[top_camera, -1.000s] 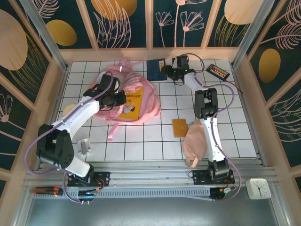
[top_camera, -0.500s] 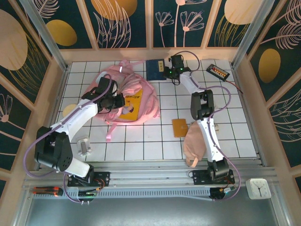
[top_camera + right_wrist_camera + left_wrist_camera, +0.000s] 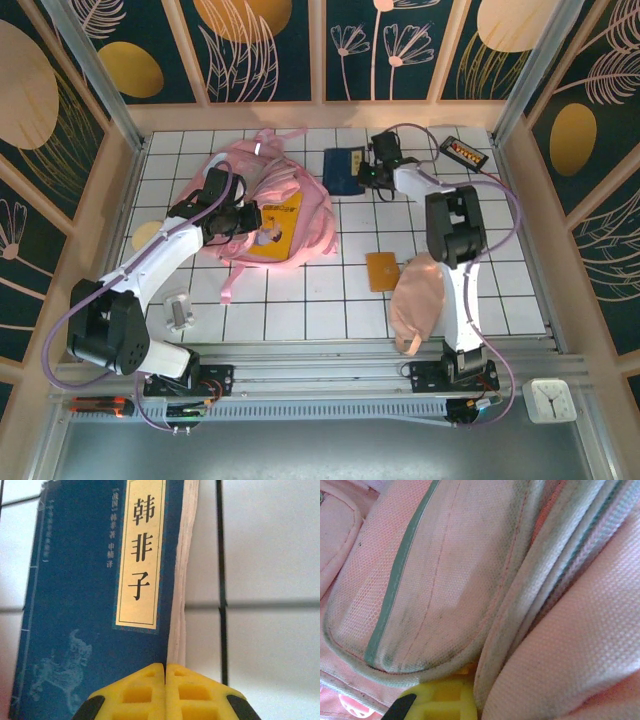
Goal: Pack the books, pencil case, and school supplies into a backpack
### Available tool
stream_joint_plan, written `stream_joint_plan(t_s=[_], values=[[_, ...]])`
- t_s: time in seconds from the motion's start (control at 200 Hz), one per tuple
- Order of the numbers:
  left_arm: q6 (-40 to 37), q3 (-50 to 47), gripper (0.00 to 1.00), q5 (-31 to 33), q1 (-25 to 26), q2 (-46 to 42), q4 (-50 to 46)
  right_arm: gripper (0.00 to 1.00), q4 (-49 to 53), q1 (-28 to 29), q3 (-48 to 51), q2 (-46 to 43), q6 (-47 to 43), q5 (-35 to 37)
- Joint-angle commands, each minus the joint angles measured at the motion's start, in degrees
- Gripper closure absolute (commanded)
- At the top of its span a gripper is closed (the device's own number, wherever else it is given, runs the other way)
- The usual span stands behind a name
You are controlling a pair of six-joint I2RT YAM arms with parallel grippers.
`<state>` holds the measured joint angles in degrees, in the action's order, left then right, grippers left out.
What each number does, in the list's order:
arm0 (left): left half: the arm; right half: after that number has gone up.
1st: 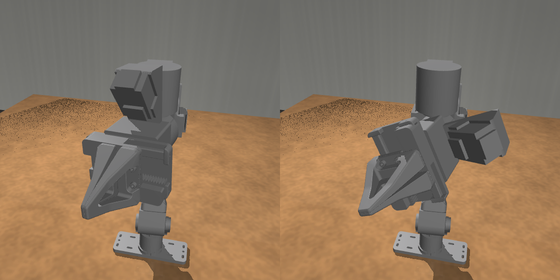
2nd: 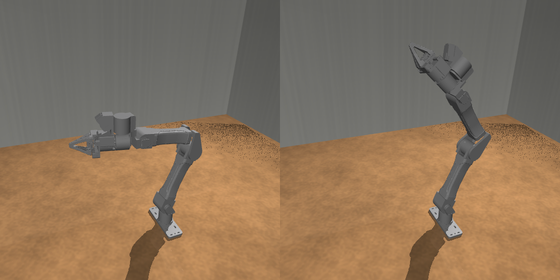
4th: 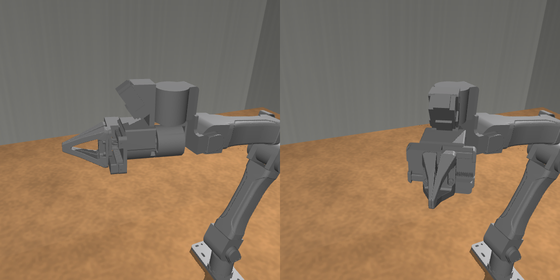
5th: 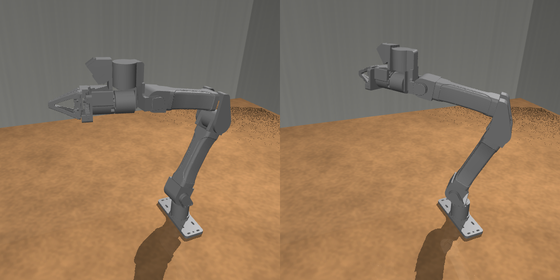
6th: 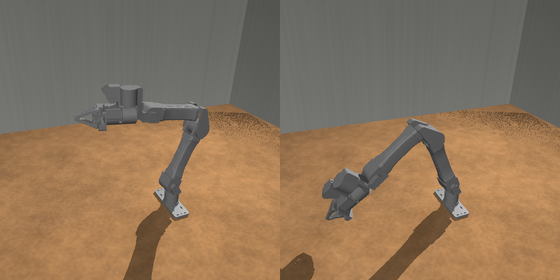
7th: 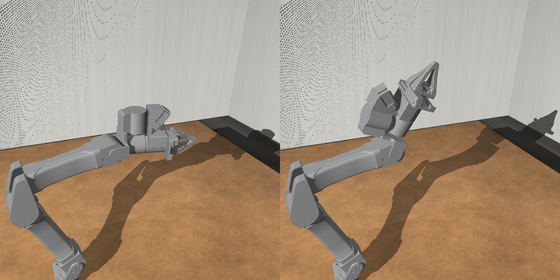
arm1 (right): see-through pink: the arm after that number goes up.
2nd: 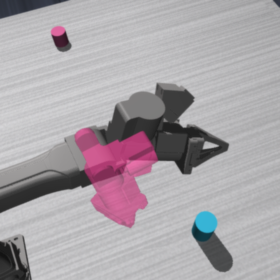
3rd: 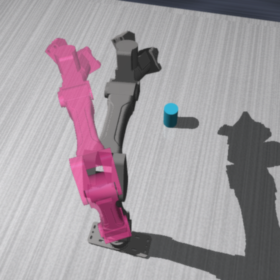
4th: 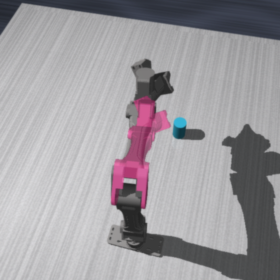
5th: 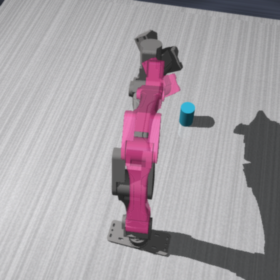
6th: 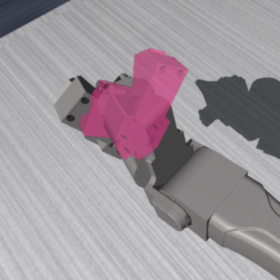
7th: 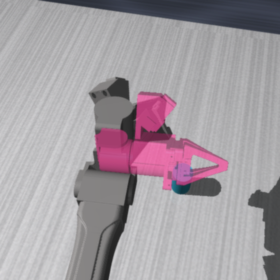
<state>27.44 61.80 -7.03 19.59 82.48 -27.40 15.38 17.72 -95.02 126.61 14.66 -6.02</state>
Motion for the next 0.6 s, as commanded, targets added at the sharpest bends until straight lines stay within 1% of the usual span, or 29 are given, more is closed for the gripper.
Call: stream_joint_plan(t_s=[0.0, 0.14, 0.175, 0.235, 0.325, 0.4, 0.505, 0.565, 0.595], values=[[0.3, -0.1, 1.00, 1.4, -0.6, -1.1, -1.3, 1.00, 1.4, -0.4, 11.2, -11.5, -0.9, 0.4], [0.4, -0.7, 1.00, 1.9, -0.6, -1.6, 0.6, 1.00, 3.2, -2.2, 25.4, -23.3, -2.8, -1.6], [0.5, -0.8, 1.00, 2.0, -0.6, -1.6, 1.0, 1.00, 3.5, -2.2, 27.9, -25.7, -4.0, -3.1], [0.5, -0.8, 1.00, 2.3, -0.6, -1.5, 1.4, 1.00, 5.0, -2.3, 30.9, -29.4, -4.7, -3.4], [0.9, -1.1, 1.00, 1.5, -0.6, -1.2, 2.8, 1.00, 4.2, -2.3, 35.3, -34.0, -6.0, -9.3], [1.4, -1.1, 1.00, 0.0, -0.6, -0.3, 4.3, 1.00, 4.3, -3.4, 36.8, -35.6, -5.2, -14.3], [2.2, -1.4, 1.00, -2.1, -0.5, 1.2, 6.9, 1.00, 2.2, -7.6, 38.0, -34.9, -1.6, -21.7], [2.5, -1.8, 1.00, -3.2, -0.4, 2.2, 8.6, 0.94, -1.5, -9.7, 39.2, -34.1, -0.3, -26.0], [2.5, -1.7, 1.00, -3.9, -0.4, 2.9, 9.2, 0.87, -3.5, -10.4, 39.8, -33.5, 0.4, -28.2]])
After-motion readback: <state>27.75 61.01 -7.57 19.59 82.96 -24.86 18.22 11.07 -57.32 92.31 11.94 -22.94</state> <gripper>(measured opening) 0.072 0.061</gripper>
